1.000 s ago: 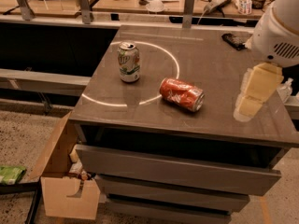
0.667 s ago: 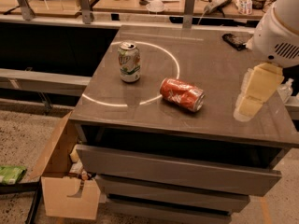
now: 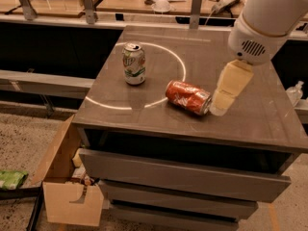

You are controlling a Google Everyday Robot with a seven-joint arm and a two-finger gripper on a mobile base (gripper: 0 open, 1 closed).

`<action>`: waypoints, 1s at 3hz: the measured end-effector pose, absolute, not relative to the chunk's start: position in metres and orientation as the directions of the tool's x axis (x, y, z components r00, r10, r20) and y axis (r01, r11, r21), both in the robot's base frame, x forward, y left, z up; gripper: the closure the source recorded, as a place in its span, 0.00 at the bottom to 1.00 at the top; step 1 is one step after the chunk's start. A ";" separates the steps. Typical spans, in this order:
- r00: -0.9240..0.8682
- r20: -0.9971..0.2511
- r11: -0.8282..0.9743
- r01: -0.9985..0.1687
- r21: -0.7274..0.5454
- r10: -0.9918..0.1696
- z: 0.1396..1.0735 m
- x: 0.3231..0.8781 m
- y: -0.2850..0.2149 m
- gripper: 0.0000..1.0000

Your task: Place coke can upright

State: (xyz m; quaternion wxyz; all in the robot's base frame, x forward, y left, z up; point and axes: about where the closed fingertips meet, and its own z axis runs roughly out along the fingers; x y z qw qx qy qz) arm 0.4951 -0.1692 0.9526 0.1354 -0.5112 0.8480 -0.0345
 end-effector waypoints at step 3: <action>-0.536 -0.172 0.556 -0.826 -0.093 -0.826 0.879 0.543 -0.093 0.00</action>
Offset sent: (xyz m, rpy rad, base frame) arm 0.0484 0.0783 -0.0805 0.0137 0.1210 -0.0948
